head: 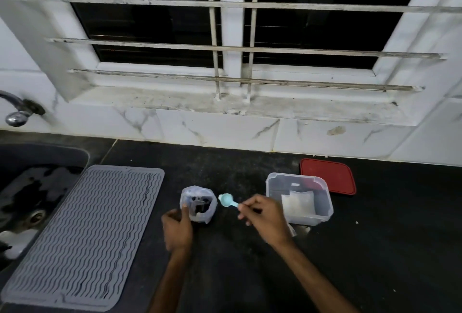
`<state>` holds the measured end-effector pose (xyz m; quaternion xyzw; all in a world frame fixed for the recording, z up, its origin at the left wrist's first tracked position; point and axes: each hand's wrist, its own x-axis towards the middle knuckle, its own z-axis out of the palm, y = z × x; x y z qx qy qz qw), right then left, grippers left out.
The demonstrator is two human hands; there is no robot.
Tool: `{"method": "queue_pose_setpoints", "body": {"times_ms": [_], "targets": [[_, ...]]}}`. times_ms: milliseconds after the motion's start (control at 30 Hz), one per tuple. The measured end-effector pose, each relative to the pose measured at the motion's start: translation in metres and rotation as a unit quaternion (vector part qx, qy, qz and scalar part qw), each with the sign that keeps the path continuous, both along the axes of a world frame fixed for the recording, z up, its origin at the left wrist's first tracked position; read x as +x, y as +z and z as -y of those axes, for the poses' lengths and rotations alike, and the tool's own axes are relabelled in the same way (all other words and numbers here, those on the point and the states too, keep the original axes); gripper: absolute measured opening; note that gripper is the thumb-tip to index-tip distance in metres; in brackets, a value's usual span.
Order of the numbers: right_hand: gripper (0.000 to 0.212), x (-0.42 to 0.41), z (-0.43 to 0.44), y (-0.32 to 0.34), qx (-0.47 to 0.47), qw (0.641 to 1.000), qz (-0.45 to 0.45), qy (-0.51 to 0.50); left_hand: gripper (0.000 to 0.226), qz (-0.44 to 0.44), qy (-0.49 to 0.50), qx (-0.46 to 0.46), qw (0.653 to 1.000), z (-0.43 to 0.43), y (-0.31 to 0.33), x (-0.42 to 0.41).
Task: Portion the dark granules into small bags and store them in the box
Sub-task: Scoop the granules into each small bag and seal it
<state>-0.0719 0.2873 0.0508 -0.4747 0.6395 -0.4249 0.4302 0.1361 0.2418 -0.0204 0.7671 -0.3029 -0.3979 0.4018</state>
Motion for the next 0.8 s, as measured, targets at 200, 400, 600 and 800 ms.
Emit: {"method": "queue_pose_setpoints", "body": {"times_ms": [200,400,600,800], "targets": [[0.015,0.070,0.056,-0.025,-0.001,0.962,-0.258,0.085,0.068,0.109,-0.143,0.031,0.983,0.054,-0.013,0.029],[0.017,0.085,0.082,-0.044,0.069,0.943,-0.323,0.042,0.037,0.182,-0.230,0.069,0.954,0.078,-0.021,0.028],[0.015,0.095,0.091,-0.056,0.111,0.949,-0.296,-0.003,0.015,0.123,-0.242,0.009,0.962,0.084,-0.028,0.032],[0.021,0.101,0.096,-0.074,0.156,0.957,-0.242,-0.022,0.010,0.049,-0.255,-0.037,0.965,0.080,-0.017,0.028]]}}
